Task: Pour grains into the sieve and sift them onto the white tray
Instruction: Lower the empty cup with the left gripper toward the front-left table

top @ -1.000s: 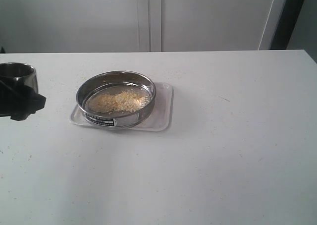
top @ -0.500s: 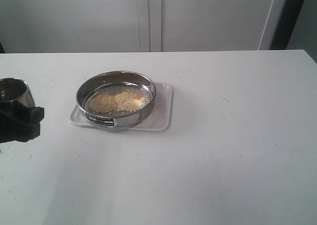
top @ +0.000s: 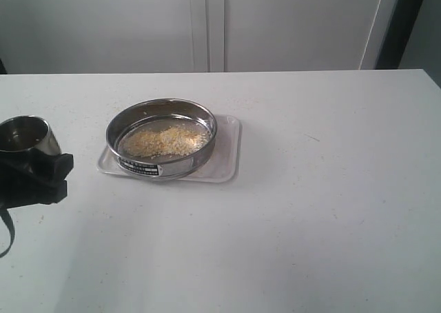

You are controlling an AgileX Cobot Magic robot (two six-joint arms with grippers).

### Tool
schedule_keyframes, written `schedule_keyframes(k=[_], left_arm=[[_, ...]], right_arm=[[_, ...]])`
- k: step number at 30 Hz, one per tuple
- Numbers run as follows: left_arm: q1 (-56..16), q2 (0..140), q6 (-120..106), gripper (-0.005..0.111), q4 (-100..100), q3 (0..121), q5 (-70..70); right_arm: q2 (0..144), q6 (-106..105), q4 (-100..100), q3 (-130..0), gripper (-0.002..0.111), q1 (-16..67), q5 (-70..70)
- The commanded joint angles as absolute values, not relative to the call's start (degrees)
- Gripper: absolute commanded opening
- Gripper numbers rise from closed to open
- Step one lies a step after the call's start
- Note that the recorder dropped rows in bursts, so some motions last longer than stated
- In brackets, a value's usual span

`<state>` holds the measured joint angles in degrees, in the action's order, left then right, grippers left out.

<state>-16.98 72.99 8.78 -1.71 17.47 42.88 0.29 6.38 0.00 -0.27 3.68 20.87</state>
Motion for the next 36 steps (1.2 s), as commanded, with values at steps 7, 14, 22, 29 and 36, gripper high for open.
schedule_keyframes(k=[7,14,22,29,36], left_arm=[[-17.39,81.65,15.60,0.000,-13.38,16.07,51.24],[-17.39,90.07,15.06,0.000,-16.07,16.07,61.10],[-17.39,99.80,11.16,0.000,-16.75,16.07,69.25],[-17.39,104.58,10.21,0.000,-16.64,16.07,69.79],[-17.39,108.00,7.83,0.000,-16.53,16.18,69.96]], right_arm=[[0.00,6.29,0.00,0.00,0.000,3.62,20.02],[0.00,6.29,0.00,0.00,0.000,3.62,20.02],[0.00,6.29,0.00,0.00,0.000,3.62,20.02],[0.00,6.29,0.00,0.00,0.000,3.62,20.02],[0.00,6.29,0.00,0.00,0.000,3.62,20.02]])
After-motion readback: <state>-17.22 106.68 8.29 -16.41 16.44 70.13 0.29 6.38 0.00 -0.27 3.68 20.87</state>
